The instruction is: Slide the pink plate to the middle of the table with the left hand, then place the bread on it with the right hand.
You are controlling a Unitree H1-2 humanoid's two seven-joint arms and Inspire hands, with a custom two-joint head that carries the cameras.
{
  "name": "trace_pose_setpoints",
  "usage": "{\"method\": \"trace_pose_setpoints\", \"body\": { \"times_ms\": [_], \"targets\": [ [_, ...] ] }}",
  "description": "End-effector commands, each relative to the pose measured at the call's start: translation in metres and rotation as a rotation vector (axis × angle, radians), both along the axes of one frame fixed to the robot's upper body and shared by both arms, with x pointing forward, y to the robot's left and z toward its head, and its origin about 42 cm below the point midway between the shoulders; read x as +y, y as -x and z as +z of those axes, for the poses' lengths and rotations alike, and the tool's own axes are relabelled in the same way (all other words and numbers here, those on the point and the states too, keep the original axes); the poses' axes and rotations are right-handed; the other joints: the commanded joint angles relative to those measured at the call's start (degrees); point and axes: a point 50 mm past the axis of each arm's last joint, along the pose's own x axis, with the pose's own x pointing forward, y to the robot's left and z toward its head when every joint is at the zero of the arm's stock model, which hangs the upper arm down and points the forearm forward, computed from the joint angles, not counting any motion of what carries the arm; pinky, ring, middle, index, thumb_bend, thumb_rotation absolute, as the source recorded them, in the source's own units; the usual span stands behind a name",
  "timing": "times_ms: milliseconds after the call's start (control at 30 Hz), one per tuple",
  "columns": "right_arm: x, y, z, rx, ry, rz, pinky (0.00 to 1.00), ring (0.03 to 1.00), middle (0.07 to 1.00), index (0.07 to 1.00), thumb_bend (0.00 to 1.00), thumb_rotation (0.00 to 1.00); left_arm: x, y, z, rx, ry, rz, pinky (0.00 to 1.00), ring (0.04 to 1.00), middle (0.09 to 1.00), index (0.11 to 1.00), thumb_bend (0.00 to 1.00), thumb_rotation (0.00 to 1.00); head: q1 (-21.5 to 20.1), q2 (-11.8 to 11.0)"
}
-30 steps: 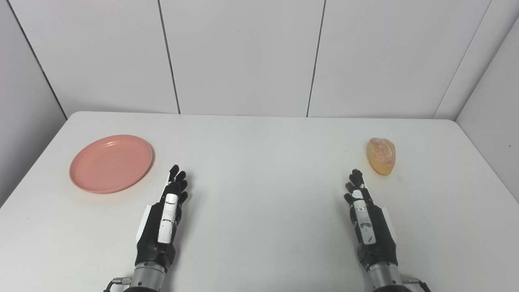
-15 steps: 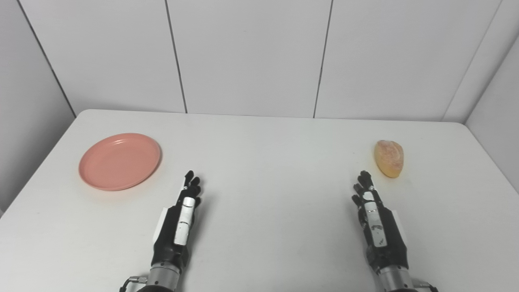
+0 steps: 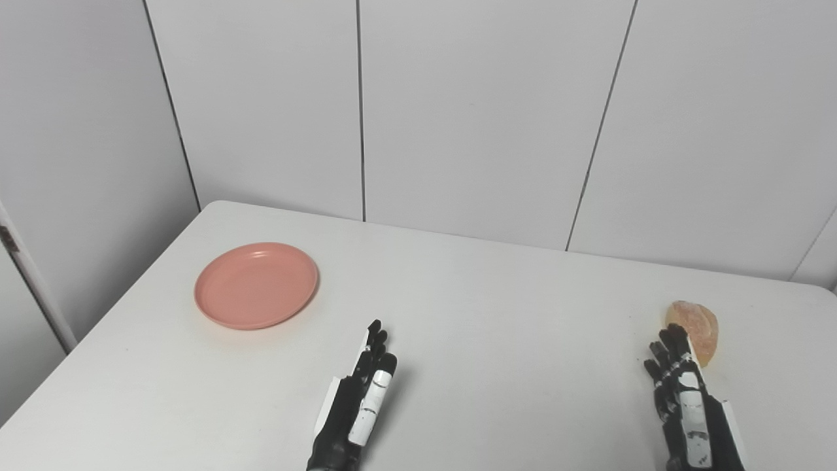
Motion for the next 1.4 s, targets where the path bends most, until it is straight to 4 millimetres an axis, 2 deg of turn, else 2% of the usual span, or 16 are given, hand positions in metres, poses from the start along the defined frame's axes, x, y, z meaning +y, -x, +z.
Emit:
{"method": "trace_pose_setpoints", "body": {
  "times_ms": [0, 267, 467, 633, 833, 1033, 1367],
  "targets": [
    [-0.008, 0.012, -0.024, 0.046, 0.003, -0.010, 1.00, 1.000, 1.000, 0.992, 0.78, 0.90, -0.009, 0.007, -0.004, -0.001, 0.023, 0.013, 1.00, 0.998, 1.000, 1.000, 0.66, 1.00, 0.35, -0.40],
    [-0.006, 0.009, -0.031, 0.054, 0.000, -0.003, 1.00, 1.000, 1.000, 1.000, 0.78, 0.91, -0.008, 0.004, -0.010, -0.008, 0.012, 0.004, 1.00, 0.997, 1.000, 1.000, 0.64, 1.00, 0.06, -2.17],
    [-0.002, 0.008, -0.031, 0.064, -0.006, -0.006, 1.00, 1.000, 1.000, 0.991, 0.76, 0.90, -0.003, -0.003, -0.001, -0.037, 0.048, 0.017, 1.00, 1.000, 1.000, 1.000, 0.68, 1.00, -0.81, -1.40],
    [0.000, 0.010, -0.029, 0.067, 0.002, 0.006, 1.00, 1.000, 1.000, 0.994, 0.74, 0.90, 0.007, -0.021, 0.029, -0.133, 0.085, 0.050, 1.00, 1.000, 1.000, 1.000, 0.74, 1.00, -0.90, -0.69],
    [0.004, 0.014, -0.027, 0.092, 0.022, 0.009, 1.00, 1.000, 1.000, 0.989, 0.73, 0.90, 0.027, -0.045, 0.071, -0.278, 0.064, 0.077, 1.00, 1.000, 1.000, 1.000, 0.73, 1.00, -1.23, -0.40],
    [0.010, 0.016, -0.026, 0.143, 0.036, 0.019, 1.00, 0.994, 1.000, 0.998, 0.68, 0.91, 0.061, -0.076, 0.115, -0.396, 0.043, 0.133, 1.00, 1.000, 1.000, 1.000, 0.77, 1.00, -2.06, -0.35],
    [0.012, 0.015, -0.026, 0.205, 0.064, 0.011, 1.00, 0.997, 1.000, 1.000, 0.69, 0.92, 0.101, -0.111, 0.173, -0.558, -0.033, 0.220, 1.00, 0.993, 0.985, 1.000, 0.79, 0.99, -2.23, -0.20]
  ]
}}
